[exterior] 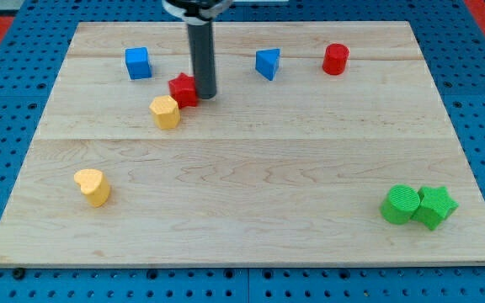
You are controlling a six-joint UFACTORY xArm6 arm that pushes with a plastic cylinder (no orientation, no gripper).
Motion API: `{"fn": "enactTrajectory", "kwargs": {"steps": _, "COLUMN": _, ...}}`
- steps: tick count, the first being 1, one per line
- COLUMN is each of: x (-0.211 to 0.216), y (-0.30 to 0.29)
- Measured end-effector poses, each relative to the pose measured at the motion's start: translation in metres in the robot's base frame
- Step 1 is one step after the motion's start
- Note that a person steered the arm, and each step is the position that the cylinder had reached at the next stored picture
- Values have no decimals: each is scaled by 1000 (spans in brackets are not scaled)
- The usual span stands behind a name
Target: Place the red star near the left center of the board
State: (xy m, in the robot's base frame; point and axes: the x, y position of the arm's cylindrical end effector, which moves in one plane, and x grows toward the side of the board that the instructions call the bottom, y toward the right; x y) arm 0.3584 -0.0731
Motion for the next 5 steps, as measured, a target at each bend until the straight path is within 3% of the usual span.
{"fn": "enactTrajectory", "kwargs": {"steps": 2, "x": -8, "y": 39}}
{"fn": "enactTrajectory", "kwargs": {"steps": 3, "x": -19, "y": 30}}
{"fn": "enactTrajectory", "kwargs": {"steps": 5, "x": -2, "y": -81}}
